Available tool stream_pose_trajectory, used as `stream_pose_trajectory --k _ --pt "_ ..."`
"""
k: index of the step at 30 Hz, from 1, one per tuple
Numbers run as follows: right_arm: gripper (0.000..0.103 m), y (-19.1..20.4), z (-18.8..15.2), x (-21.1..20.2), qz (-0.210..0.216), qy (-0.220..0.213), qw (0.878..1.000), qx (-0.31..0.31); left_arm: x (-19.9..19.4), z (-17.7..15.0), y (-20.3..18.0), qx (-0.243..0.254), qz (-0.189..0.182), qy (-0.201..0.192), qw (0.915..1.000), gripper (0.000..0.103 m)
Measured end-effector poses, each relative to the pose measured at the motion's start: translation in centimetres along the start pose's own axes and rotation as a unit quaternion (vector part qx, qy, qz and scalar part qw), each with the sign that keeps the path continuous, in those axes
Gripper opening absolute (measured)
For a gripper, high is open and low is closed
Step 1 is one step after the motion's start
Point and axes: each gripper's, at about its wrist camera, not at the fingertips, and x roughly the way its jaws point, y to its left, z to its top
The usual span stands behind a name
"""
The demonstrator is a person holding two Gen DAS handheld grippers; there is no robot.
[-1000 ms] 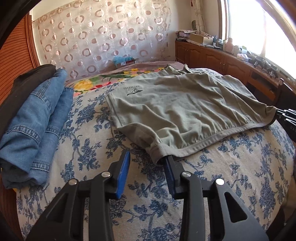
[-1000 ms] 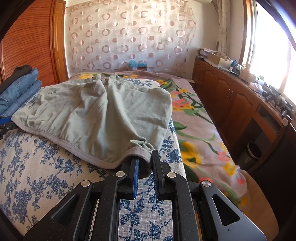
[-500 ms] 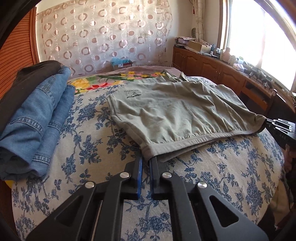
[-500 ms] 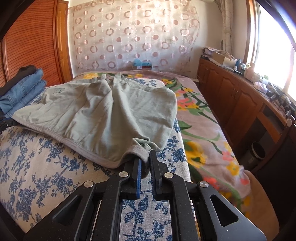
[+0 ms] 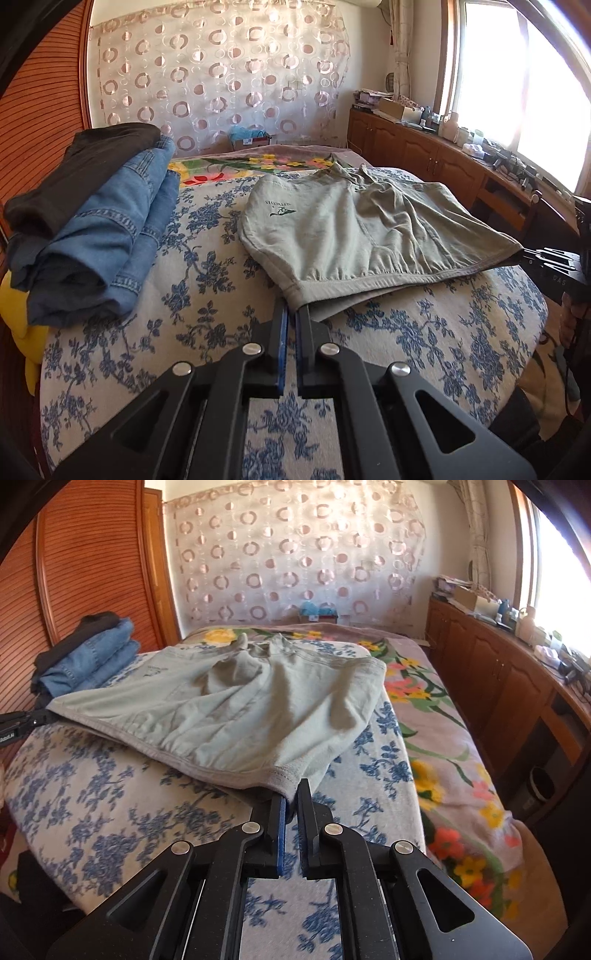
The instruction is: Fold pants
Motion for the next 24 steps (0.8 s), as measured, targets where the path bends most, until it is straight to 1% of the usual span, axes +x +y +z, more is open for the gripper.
stream_pose_trajectory --k 5,8,10,14,15,16,17,18,19,21,24 --pt "0.003 0.4 -0.5 -1.0 0.01 0.0 1.0 0.0 -1.3 -1.0 0.4 -0.009 0.004 -0.006 0.9999 0.0" --pt "0.003 0.3 -0.7 -1.1 0.006 0.002 1.0 -0.001 -0.9 -1.3 0.4 -0.002 0.003 0.001 1.0 0.0" --pt "0.003 0.2 -0.9 -0.8 0.002 0.009 1.0 -0.001 -0.5 -1.4 0.3 -0.004 -0.006 0.007 0.9999 0.0" --pt "0.003 0.2 -1.1 -0.4 -0.002 0.014 1.0 -0.001 0.6 -1.3 0.3 -0.006 -0.004 0.019 0.9998 0.009" --pt "0.003 0.2 -1.2 -0.3 -0.003 0.014 1.0 -0.002 0.9 -1.3 0.3 -0.01 -0.005 0.022 0.9997 0.014" --pt "0.003 0.3 -1.2 -0.3 -0.003 0.015 1.0 -0.004 1.2 -1.2 0.2 -0.013 -0.003 0.024 0.9996 0.022" --pt "0.003 0.3 -1.2 -0.2 -0.005 0.015 1.0 -0.006 1.5 -1.1 0.2 -0.012 -0.002 0.026 0.9996 0.026" --pt "0.003 0.4 -1.3 -0.1 -0.006 0.015 1.0 -0.009 1.8 -1.1 0.1 -0.011 -0.003 0.027 0.9996 0.032" --pt "0.003 0.5 -1.3 -0.1 -0.006 0.016 1.0 -0.01 2.1 -1.0 0.0 -0.01 -0.007 0.031 0.9995 0.034" --pt "0.003 0.5 -1.3 0.0 -0.007 0.016 1.0 -0.01 3.0 -0.9 -0.1 -0.01 -0.014 0.042 0.999 0.034" --pt "0.003 0.5 -1.4 0.2 -0.007 0.016 1.0 -0.009 3.9 -0.7 -0.1 -0.011 -0.003 0.049 0.9987 0.034"
